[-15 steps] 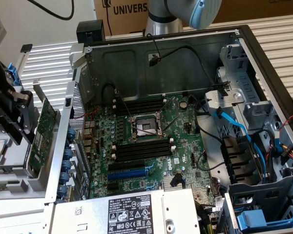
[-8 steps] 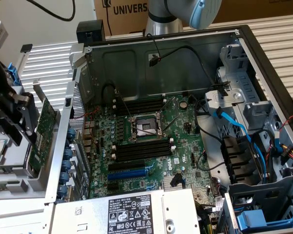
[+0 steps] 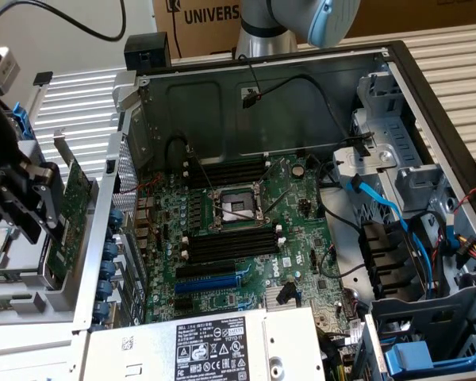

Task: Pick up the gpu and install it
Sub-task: 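Reach for the gpu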

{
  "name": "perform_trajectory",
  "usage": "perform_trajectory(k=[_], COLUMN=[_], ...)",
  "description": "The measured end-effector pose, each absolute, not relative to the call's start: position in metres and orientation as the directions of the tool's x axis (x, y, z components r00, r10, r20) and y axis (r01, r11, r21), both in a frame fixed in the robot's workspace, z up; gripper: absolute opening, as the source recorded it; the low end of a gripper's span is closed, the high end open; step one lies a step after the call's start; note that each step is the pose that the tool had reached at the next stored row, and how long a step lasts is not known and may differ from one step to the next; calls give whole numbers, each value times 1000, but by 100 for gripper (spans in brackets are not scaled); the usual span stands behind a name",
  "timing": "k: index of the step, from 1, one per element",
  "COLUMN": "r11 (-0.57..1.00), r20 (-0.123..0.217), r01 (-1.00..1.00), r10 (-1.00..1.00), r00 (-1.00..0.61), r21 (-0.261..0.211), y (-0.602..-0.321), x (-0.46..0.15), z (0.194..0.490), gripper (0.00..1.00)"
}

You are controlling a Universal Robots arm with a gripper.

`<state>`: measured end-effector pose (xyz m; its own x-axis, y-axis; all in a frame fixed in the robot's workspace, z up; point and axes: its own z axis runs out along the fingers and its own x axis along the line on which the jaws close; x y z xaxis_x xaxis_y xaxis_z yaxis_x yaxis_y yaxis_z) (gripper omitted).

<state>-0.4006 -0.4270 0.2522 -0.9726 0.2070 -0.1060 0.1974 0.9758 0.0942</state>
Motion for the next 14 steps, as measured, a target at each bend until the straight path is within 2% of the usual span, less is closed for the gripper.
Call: perform_trajectory(k=[14], r11=[969], r20=[-100], r01=[217], r10=[229], r00=[-968], r21=[118], y=[-427], x=[-402], z=[238], gripper=[44])
